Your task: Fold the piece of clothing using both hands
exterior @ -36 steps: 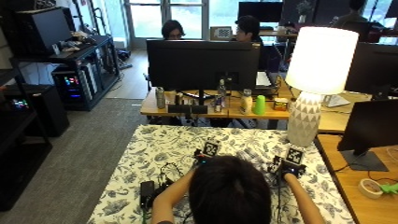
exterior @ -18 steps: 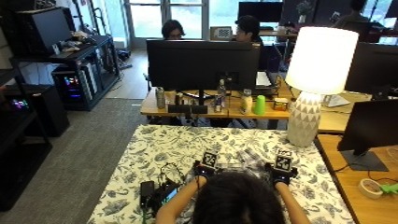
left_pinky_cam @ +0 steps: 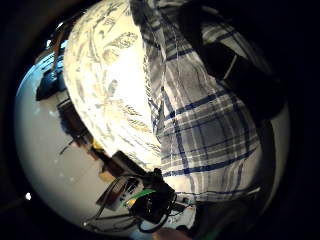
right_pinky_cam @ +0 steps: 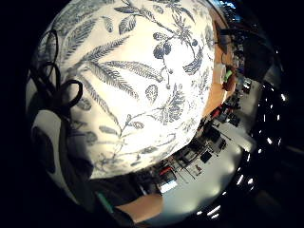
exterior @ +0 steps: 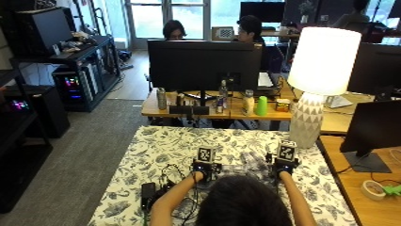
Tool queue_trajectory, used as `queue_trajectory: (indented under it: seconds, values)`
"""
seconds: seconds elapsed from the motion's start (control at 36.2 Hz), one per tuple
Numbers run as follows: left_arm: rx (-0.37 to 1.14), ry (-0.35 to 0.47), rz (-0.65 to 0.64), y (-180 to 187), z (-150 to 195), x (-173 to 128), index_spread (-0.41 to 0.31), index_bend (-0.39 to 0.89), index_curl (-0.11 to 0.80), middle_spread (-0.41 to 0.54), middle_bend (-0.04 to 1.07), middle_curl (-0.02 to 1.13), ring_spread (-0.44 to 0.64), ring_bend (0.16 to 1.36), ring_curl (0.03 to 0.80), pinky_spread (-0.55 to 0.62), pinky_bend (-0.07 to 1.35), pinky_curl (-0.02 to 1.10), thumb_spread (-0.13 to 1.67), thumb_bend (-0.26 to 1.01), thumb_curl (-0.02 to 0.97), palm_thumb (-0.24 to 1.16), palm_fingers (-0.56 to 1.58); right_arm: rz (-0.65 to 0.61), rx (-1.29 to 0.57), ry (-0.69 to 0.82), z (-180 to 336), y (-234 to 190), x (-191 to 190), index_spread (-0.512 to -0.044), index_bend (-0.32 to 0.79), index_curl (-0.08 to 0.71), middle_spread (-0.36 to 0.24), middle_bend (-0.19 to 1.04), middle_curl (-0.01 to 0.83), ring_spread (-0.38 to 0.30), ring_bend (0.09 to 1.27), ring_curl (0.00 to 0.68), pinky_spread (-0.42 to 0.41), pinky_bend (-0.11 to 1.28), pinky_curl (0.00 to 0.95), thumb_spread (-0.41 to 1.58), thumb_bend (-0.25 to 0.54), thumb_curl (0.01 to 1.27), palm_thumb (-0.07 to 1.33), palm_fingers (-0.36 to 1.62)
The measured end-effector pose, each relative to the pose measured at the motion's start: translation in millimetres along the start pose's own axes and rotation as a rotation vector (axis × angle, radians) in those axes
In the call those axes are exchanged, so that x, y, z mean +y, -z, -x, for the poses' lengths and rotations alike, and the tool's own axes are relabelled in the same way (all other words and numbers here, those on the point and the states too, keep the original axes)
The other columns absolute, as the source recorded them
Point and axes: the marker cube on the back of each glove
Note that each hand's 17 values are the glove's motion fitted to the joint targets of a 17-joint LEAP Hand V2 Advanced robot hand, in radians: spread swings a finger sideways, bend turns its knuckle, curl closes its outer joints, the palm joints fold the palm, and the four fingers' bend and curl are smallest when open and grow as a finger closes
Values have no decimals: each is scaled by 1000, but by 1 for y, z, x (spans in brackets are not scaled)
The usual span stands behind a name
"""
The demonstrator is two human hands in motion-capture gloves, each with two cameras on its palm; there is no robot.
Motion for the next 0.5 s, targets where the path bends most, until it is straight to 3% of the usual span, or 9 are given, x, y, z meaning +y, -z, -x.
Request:
queue_trajectory:
  seconds: [0.11, 0.25, 0.33, 0.36, 0.39, 0.44, 0.5]
  values:
    - [110, -33, 11, 17, 10, 8, -71, 149, 276, 169, 160, 272, 216, 669, 354, 200, 853, 407, 1508, 155, 88, 111, 95, -29, -50, 40, 5, 32, 4, -233, 174, 282, -156, 335, 473, -192, 728, 461, -287, 580, 360, 994, 154, 388, 1008, 1319]
    - [199, -44, -150, 56, 26, 21, -66, 90, 261, 161, 149, 267, 165, 731, 368, 172, 850, 402, 1477, 155, 102, 134, 122, -99, -125, 77, 26, 74, 16, -230, 160, 303, -170, 356, 480, -202, 721, 456, -301, 573, 362, 925, 110, 404, 1018, 1323]
    - [264, -179, -173, 77, 31, 41, -77, -99, 176, 145, 159, 265, 51, 874, 393, 45, 971, 419, 1447, 143, 108, 131, 202, -116, -167, 66, 44, 93, 25, -231, 132, 306, -174, 391, 492, -203, 715, 455, -304, 584, 370, 840, 52, 425, 983, 1320]
    - [280, -221, -181, 83, 33, 47, -75, -6, 186, 149, 151, 263, 60, 851, 381, 68, 931, 401, 1454, 148, 110, 140, 156, -119, -175, 60, 50, 97, 28, -231, 142, 310, -177, 386, 490, -207, 719, 455, -307, 581, 369, 842, 53, 430, 997, 1318]
    - [292, -235, -213, 91, 37, 51, -78, -101, 148, 142, 170, 274, 20, 912, 409, 10, 1005, 430, 1435, 138, 111, 133, 195, -117, -179, 58, 58, 101, 31, -231, 130, 308, -176, 402, 495, -206, 718, 455, -307, 589, 373, 805, 33, 439, 984, 1321]
    - [305, -171, -370, 111, 51, 57, -80, -90, 118, 138, 179, 278, -6, 938, 412, -18, 1030, 427, 1420, 131, 114, 133, 192, -95, -179, 87, 83, 108, 43, -226, 128, 311, -178, 411, 498, -207, 721, 456, -308, 598, 377, 753, 10, 458, 977, 1317]
    - [317, -47, -556, 133, 70, 68, -81, -69, 96, 135, 189, 287, -30, 955, 419, -39, 1047, 431, 1410, 126, 117, 134, 183, -70, -175, 161, 118, 112, 58, -225, 133, 313, -177, 421, 501, -208, 720, 455, -309, 600, 381, 717, -5, 475, 982, 1315]
